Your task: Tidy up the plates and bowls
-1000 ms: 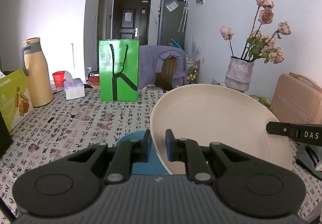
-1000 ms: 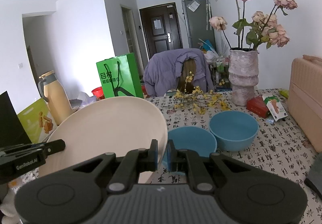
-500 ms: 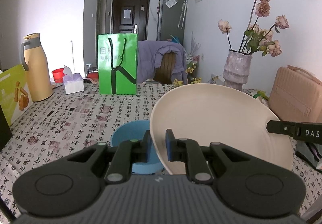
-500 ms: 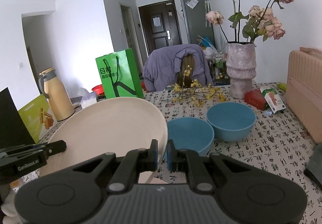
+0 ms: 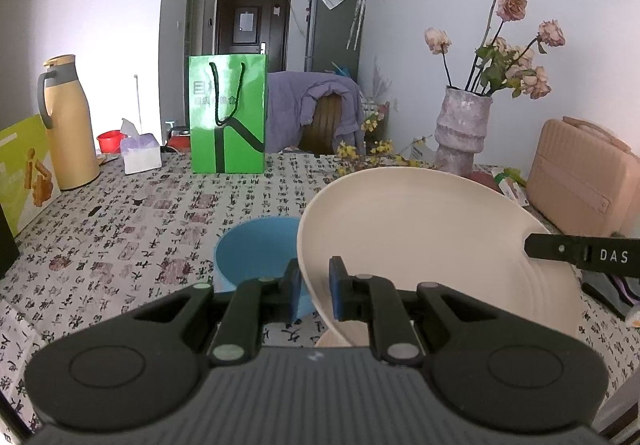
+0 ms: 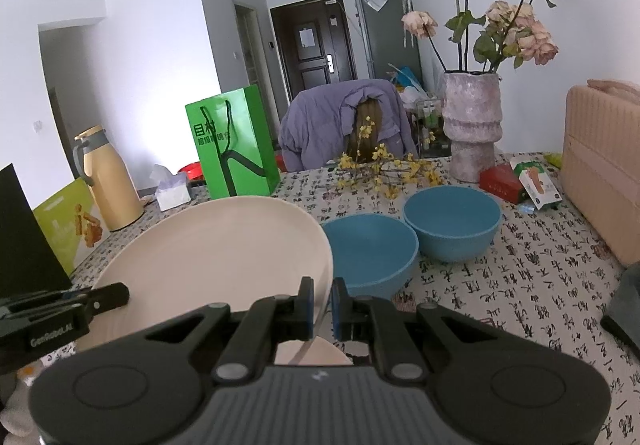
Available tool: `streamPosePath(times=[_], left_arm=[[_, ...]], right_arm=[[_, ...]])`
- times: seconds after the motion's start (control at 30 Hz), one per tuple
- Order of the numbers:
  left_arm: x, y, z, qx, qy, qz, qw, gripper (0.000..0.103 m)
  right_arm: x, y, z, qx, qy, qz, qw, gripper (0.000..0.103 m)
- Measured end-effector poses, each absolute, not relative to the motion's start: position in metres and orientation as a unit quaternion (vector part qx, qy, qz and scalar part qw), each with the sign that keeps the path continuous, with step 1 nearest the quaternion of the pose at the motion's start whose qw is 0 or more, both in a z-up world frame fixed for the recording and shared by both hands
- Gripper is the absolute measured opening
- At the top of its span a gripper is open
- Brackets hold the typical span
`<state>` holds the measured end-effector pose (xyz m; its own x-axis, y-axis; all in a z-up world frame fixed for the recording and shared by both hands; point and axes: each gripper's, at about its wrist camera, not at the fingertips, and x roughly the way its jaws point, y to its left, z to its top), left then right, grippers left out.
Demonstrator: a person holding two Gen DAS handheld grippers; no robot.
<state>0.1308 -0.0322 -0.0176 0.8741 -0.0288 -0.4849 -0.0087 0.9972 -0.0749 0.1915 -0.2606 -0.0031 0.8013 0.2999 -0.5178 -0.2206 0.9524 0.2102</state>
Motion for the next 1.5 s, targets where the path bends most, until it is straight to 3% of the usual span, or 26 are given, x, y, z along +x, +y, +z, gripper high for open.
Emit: streamPosePath(times=[1.5], left_arm=[[0.101,-0.038,-0.067,-0.031,0.278,-0.044,0.959,0.015]], right_arm=[[0.167,-0.274,-0.048,0.082,0.308,0.138,0.938,0.009]])
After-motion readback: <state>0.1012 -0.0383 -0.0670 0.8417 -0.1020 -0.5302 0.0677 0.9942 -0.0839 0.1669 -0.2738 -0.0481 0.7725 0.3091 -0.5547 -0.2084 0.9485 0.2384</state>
